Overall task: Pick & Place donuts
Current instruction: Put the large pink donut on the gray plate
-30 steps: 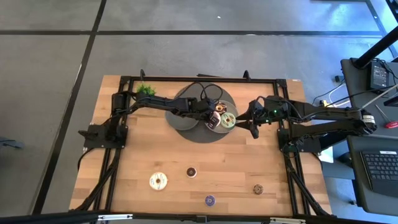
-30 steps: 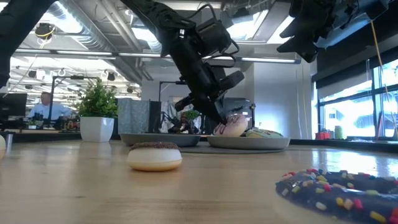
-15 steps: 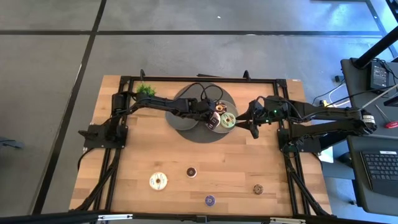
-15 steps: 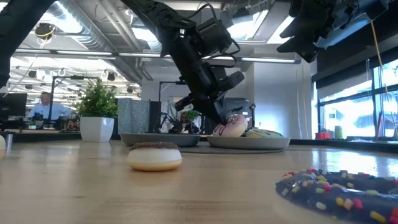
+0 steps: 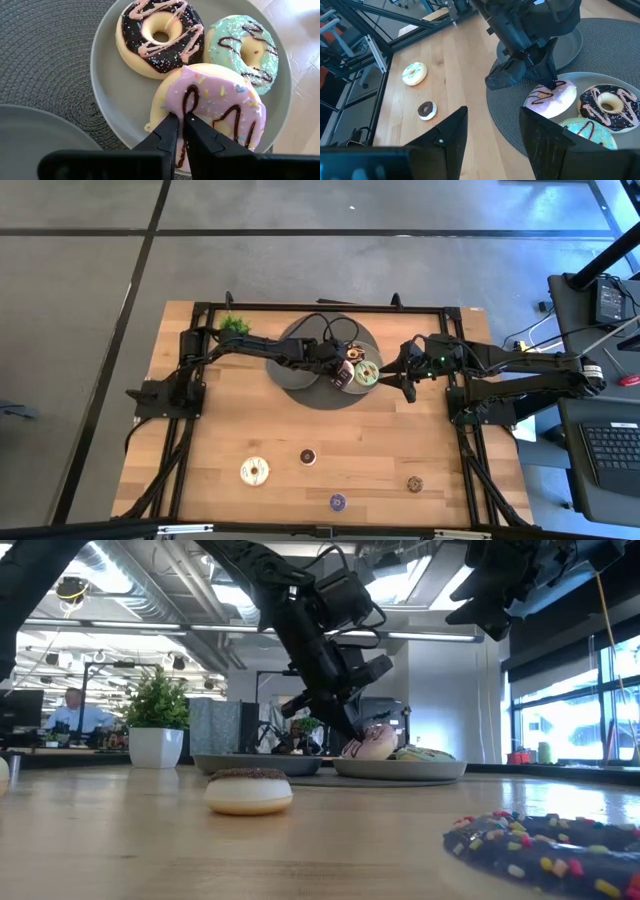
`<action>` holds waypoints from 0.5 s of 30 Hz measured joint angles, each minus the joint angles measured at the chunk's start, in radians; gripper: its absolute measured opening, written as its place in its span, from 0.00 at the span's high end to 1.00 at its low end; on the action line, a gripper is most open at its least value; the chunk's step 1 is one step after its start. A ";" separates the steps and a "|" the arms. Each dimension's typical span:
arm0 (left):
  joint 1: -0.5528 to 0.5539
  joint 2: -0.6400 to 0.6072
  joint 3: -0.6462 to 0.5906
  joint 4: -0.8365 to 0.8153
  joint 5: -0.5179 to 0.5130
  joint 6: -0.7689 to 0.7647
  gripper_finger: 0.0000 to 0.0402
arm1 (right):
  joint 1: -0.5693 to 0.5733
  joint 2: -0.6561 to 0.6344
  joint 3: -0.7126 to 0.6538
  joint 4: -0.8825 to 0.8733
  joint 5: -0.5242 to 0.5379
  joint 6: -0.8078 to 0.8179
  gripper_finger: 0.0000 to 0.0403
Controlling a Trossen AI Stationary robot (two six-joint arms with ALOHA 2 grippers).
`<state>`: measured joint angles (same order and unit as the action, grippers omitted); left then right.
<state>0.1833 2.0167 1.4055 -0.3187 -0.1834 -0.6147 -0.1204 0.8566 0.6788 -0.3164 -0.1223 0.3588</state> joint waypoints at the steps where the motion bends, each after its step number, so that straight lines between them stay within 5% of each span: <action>1: 0.000 0.000 0.000 0.000 0.001 0.000 0.92 | 0.000 0.000 0.000 0.000 0.000 0.000 0.56; 15: 0.000 0.000 0.000 0.000 0.025 0.000 0.77 | 0.000 0.000 0.000 -0.002 0.000 -0.004 0.56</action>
<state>0.1833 2.0167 1.4055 -0.3187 -0.1588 -0.6144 -0.1200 0.8566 0.6788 -0.3182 -0.1226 0.3547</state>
